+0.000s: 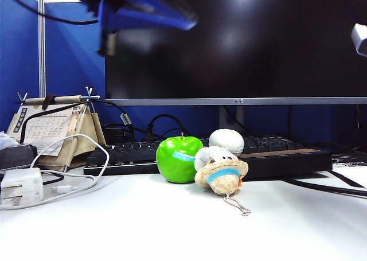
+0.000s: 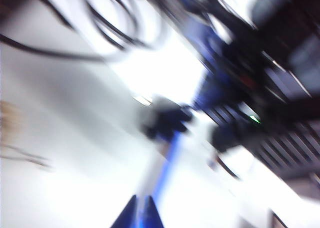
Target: Place the tilting octopus upright.
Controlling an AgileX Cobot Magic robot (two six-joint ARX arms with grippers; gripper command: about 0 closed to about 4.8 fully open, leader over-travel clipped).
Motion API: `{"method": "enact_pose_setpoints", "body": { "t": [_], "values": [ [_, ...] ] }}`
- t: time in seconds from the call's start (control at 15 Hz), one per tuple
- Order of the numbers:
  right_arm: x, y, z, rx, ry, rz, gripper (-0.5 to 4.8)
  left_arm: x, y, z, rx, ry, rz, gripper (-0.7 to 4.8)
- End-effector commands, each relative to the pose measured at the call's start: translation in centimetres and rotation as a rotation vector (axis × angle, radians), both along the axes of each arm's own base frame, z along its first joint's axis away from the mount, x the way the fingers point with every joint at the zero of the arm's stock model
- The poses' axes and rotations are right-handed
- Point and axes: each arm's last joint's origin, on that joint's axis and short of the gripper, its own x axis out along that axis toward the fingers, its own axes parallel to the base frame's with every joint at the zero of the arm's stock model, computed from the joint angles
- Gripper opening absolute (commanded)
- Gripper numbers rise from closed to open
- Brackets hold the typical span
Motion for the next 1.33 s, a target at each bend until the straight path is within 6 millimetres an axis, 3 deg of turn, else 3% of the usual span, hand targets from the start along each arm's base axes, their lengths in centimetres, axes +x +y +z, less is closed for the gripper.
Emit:
{"method": "enact_pose_setpoints", "body": {
  "t": [0.07,0.4,0.53,1.33],
  "values": [
    [-0.1,0.0,-0.2,-0.012,0.000,-0.001,1.77,-2.9,-2.9,0.2,-0.009,-0.011,-0.146,0.26],
    [-0.3,-0.4,-1.1,-0.111,0.009,-0.004,1.77,-7.8,-6.9,-0.1,0.070,-0.112,-0.229,0.26],
    [-0.3,-0.4,-1.3,-0.113,0.013,-0.004,1.76,-8.6,-7.5,-0.3,0.088,-0.128,-0.241,0.26],
    [-0.1,-0.2,-3.9,-0.070,0.042,-0.003,1.76,-9.0,-7.8,-0.5,0.095,-0.130,-0.259,0.26]
  ]
}}
